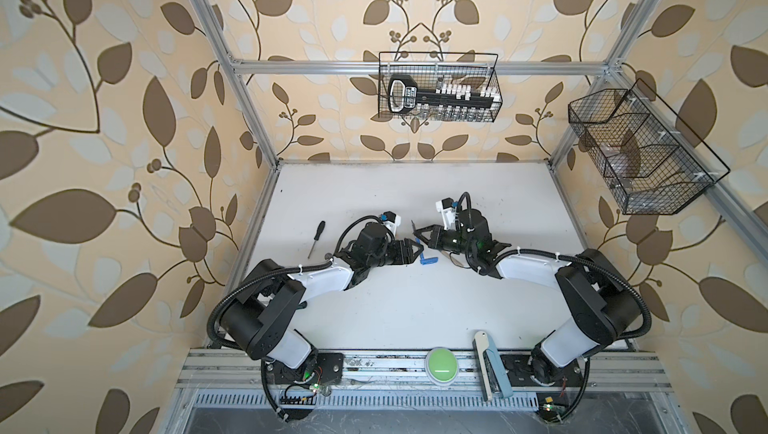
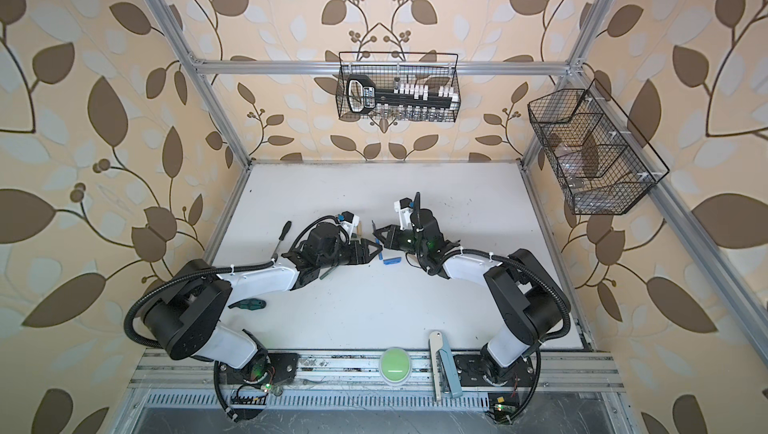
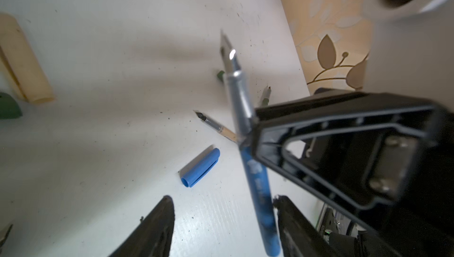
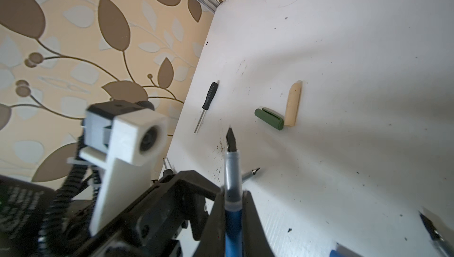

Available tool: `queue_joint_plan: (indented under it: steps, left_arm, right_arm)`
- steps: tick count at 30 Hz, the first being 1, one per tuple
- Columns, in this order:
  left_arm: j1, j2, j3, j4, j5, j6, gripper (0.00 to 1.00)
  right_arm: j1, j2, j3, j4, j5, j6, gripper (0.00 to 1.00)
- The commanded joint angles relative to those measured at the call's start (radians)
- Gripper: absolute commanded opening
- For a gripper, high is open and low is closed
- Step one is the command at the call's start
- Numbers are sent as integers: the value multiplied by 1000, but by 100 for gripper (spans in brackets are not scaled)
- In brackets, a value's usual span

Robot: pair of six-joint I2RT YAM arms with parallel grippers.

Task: Insert the pens into the pen caps
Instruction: 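Lift the blue pen with the right gripper while the left gripper grasps it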

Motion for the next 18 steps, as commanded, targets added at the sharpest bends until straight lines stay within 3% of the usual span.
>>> queue_joint_plan:
  steps: [1, 12, 18]
  left_arm:
    - [1, 15, 29, 85, 64, -25, 64]
    - [1, 30, 45, 87, 56, -21, 55]
    - [2, 30, 53, 82, 50, -16, 42]
  right_arm:
    - [6, -30, -22, 53, 21, 22, 10]
    - [19, -24, -26, 61, 23, 18, 10]
    - [24, -35, -39, 64, 41, 9, 10]
